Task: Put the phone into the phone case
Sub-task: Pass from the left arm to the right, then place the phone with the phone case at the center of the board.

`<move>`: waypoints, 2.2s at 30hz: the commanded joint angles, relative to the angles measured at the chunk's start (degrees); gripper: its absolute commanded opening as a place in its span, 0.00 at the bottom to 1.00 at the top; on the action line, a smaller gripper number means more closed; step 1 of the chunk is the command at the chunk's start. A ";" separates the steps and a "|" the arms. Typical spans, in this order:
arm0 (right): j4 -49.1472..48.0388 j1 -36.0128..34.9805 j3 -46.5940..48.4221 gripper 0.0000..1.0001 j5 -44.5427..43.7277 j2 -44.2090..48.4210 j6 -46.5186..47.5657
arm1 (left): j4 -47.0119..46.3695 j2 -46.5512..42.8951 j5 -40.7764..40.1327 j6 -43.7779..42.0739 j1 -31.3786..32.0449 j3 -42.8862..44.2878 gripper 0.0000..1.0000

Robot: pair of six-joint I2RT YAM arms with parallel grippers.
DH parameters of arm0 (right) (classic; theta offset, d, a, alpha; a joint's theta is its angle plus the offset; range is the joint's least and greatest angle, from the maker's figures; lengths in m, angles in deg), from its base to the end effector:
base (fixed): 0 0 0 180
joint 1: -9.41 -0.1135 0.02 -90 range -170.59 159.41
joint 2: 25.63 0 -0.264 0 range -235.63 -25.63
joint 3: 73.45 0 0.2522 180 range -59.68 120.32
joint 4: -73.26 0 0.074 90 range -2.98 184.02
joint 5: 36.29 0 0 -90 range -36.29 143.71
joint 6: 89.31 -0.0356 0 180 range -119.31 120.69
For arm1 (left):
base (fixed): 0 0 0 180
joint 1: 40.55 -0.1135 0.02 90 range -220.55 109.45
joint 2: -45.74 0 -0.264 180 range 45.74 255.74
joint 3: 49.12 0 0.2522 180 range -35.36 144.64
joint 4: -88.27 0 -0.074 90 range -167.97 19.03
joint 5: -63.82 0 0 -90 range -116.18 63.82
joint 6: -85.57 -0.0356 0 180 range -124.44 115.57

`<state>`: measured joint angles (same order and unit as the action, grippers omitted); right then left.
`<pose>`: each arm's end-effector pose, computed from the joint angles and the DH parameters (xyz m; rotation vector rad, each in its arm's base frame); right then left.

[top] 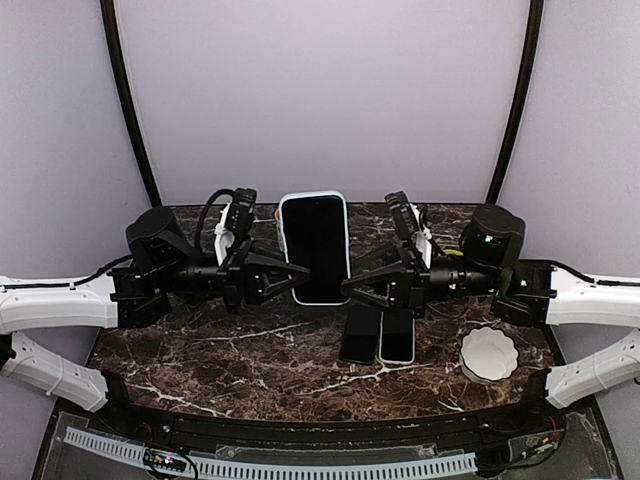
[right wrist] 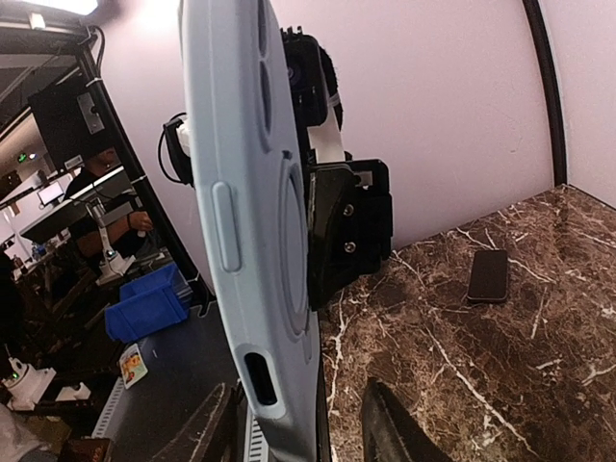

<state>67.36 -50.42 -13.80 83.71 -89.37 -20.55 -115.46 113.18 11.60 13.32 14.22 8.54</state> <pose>0.1150 0.2333 0.3356 -1.0009 1.4426 1.4798 0.1358 -0.2302 0.3391 1.0401 1.1493 -1.4658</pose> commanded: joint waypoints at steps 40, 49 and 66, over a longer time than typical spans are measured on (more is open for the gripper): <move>0.60 0.46 9.01 0.00 -2.81 -4.67 3.17 | 0.93 -2.97 -1.73 -1.61 -0.09 2.45 0.00; 6.41 2.51 8.45 0.00 -12.12 -5.14 -3.90 | 14.12 -3.44 -18.45 -1.40 -0.29 4.87 0.89; -1.01 7.41 8.70 0.00 -9.21 -35.75 -33.34 | 46.43 4.35 -40.44 9.00 -12.37 9.18 0.99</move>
<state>75.27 -43.82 -7.30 71.54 -122.03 -46.69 -73.13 116.28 -28.86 20.45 2.15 18.46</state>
